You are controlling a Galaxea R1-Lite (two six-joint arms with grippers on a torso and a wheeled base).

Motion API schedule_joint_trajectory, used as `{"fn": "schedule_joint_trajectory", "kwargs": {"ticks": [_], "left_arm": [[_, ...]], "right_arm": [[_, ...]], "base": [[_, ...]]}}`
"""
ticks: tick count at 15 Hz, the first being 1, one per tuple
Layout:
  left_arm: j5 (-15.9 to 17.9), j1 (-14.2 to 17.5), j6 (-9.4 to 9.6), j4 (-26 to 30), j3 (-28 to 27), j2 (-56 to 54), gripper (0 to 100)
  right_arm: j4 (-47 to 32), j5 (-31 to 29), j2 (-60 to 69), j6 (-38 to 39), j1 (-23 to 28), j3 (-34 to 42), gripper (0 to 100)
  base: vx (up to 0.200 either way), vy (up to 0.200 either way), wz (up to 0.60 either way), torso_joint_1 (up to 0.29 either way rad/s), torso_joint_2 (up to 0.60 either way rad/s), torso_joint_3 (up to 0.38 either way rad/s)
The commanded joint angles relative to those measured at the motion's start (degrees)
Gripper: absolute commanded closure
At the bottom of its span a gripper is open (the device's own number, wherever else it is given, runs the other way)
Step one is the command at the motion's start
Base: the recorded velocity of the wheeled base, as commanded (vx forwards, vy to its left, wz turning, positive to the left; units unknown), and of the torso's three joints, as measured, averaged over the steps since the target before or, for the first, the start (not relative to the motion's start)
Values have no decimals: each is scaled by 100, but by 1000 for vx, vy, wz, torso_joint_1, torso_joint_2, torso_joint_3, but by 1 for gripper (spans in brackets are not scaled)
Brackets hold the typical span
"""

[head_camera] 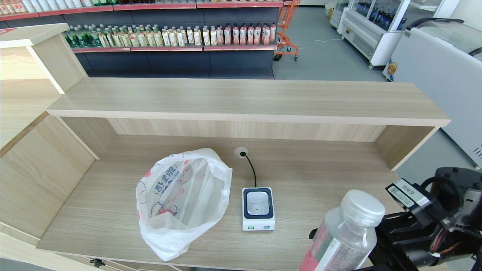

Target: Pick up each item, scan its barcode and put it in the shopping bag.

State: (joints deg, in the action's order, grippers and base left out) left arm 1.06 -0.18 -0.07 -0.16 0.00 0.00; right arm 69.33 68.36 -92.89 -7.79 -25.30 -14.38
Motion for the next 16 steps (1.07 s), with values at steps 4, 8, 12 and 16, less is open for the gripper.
{"fn": "schedule_joint_trajectory", "kwargs": {"ticks": [4, 8, 12, 16], "left_arm": [[-1, 1, -1, -2, 0, 9, 0], [-1, 1, -1, -2, 0, 9, 0], [-1, 1, -1, -2, 0, 9, 0], [-1, 1, -1, -2, 0, 9, 0]], "right_arm": [[2, 1, -45, 32, -2, -12, 100], [-385, 1, 8, 146, -107, -38, 100], [-446, 1, -194, 146, -309, -56, 100], [-596, 1, -247, 181, -344, -82, 100]], "base": [[0, 0, 0, 0, 0, 0], [0, 0, 0, 0, 0, 0], [0, 0, 0, 0, 0, 0], [0, 0, 0, 0, 0, 0]]}}
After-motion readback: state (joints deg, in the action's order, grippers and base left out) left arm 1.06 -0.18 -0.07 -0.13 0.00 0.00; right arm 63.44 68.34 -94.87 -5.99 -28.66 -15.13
